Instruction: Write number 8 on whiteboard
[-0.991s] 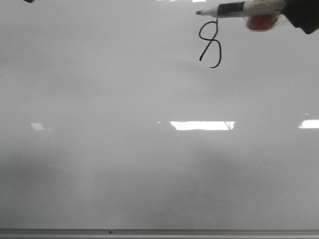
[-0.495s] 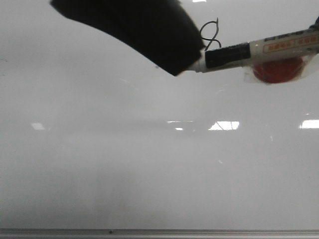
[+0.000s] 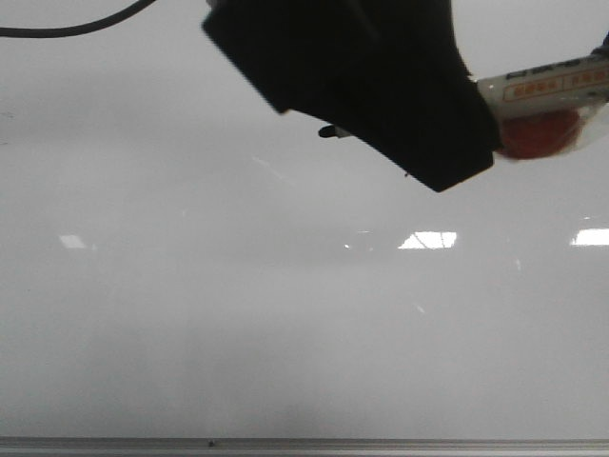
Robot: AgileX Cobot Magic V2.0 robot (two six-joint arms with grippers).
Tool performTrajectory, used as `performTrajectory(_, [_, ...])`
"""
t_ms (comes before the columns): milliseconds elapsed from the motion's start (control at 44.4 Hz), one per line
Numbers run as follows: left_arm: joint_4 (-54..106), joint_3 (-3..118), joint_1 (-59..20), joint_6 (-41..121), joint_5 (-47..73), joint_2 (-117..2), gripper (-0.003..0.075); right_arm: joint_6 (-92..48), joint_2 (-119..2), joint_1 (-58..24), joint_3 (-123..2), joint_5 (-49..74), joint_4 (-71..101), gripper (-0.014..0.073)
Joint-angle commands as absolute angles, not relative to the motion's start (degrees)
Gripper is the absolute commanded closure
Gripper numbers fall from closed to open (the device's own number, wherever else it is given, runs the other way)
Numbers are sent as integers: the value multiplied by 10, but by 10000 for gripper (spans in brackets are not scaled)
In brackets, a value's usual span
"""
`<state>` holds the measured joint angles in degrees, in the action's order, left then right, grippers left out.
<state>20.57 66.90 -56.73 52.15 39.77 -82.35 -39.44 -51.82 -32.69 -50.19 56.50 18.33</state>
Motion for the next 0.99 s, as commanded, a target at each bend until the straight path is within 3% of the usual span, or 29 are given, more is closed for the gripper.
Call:
performTrajectory(0, [222, 690, -573, 522, 370, -806, 601, -400, -514, -328, -516, 545, 194, 651])
performTrajectory(135, [222, 690, -573, 522, 370, -806, 687, -400, -514, -328, -516, 544, 194, 577])
performTrajectory(315, [207, 693, -571, 494, 379, -800, 693, -390, -510, -326, -517, 556, 171, 170])
performTrajectory(383, [163, 693, -571, 443, 387, -790, 693, -364, -498, -325, -517, 564, 144, 70])
performTrajectory(720, [-289, 693, -570, -33, 550, -716, 693, -166, -419, -325, -517, 564, -17, 56])
performTrajectory(856, [-364, 689, -529, -133, 621, -693, 693, -162, -409, -325, -517, 564, -21, 56])
performTrajectory(968, [-368, 669, -455, -144, 604, -673, 694, -162, -409, -325, -517, 564, -21, 56])
